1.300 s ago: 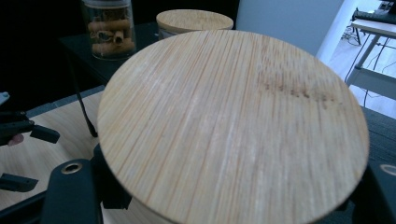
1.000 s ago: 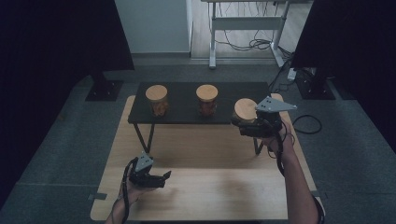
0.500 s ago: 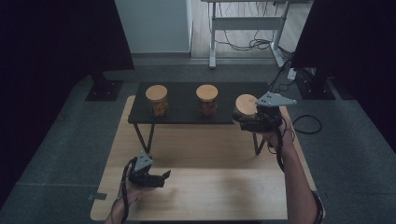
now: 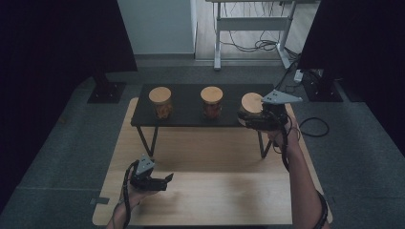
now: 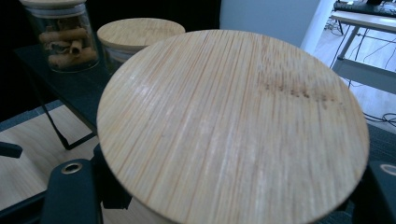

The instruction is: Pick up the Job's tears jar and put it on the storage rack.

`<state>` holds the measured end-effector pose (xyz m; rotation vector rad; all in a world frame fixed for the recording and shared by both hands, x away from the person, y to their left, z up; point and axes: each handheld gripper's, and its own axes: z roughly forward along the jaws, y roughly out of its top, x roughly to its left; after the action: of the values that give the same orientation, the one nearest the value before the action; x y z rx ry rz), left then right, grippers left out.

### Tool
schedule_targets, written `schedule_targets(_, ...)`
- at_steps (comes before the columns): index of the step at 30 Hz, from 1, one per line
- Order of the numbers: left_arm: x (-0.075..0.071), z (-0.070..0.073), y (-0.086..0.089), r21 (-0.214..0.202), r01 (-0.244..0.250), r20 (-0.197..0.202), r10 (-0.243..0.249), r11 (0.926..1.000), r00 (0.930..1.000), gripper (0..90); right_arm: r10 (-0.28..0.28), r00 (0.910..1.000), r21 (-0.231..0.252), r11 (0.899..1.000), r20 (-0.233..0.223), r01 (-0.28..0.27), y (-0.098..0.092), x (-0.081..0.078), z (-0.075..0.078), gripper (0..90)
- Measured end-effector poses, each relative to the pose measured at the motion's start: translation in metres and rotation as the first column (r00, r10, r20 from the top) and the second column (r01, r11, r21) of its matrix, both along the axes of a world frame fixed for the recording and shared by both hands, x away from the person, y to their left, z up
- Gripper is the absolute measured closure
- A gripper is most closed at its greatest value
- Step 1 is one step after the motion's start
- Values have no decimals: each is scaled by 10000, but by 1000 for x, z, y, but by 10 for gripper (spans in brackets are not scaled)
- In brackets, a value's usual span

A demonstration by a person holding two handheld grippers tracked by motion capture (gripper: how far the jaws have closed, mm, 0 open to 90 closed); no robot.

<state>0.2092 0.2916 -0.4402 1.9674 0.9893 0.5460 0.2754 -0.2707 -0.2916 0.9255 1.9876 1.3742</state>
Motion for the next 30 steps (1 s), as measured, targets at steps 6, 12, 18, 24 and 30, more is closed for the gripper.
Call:
schedule_targets(6,0,0,3,-55,-74,24,74,10000,10000,39,-237,9997,-33,9997,-99,237,4,8,2,246)
schedule_targets(12,0,0,4,-54,-91,31,91,9999,10000,39,-415,9989,-21,9991,-224,415,7,16,1,246)
schedule_targets(18,1,-1,5,-47,-127,-24,127,9999,9999,38,-672,9976,89,9977,-195,674,10,20,-5,245)
schedule_targets(24,1,-1,5,-58,-145,-16,145,9999,9999,39,-865,9961,161,9961,-172,868,12,23,-8,246)
schedule_targets(30,0,-1,5,-79,-157,2,157,9998,9999,38,-1011,9944,15,9949,-309,1012,16,25,-8,246)
